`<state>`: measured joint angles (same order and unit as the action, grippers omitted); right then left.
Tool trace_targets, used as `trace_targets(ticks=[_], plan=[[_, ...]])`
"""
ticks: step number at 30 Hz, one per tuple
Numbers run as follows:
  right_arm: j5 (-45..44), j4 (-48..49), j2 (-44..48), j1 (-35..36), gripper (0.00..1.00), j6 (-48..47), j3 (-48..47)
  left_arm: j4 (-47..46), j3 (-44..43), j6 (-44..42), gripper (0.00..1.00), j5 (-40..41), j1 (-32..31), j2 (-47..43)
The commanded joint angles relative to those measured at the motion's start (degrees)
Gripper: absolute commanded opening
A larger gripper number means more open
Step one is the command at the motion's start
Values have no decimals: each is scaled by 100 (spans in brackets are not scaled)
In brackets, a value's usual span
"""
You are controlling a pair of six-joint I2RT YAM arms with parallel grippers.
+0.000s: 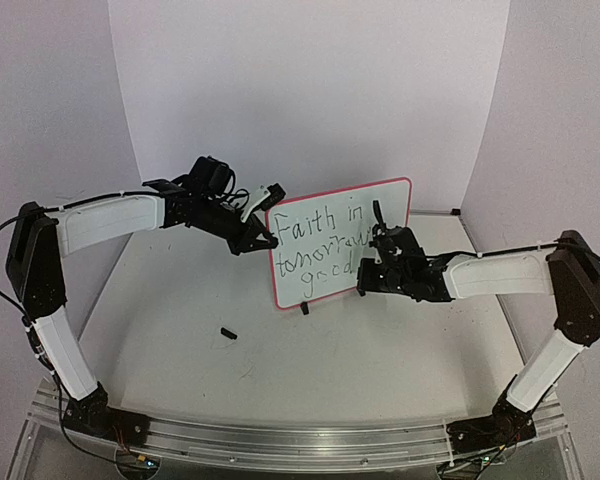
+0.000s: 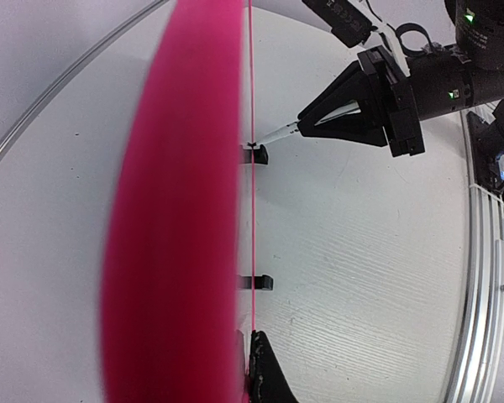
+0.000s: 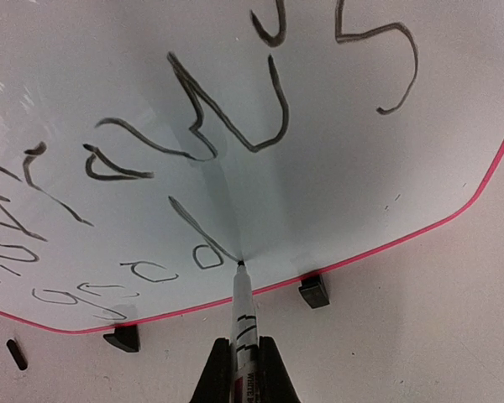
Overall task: Write a sentence on the whiteboard
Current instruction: Write on the whiteboard with the whiteboard marker without the cap.
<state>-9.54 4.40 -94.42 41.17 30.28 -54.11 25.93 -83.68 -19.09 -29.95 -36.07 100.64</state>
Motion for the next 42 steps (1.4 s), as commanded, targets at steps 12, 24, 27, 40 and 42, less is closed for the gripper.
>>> trace_targets(ticks=[12, 24, 27, 40, 42], plan=[[-603, 88, 623, -21, 0, 79, 224, 499, 36, -238, 0, 386, -34, 145], [-471, 87, 328, -25, 0, 222, 282, 495, 40, -235, 0, 388, -38, 149], [-440, 104, 222, -37, 0, 206, 224, 495, 44, -236, 0, 387, -32, 151], [-309, 474, 3, -143, 0, 180, 171, 486, 45, -238, 0, 386, -34, 149], [-292, 539, 2, -157, 0, 199, 197, 484, 45, -237, 0, 382, -36, 151]])
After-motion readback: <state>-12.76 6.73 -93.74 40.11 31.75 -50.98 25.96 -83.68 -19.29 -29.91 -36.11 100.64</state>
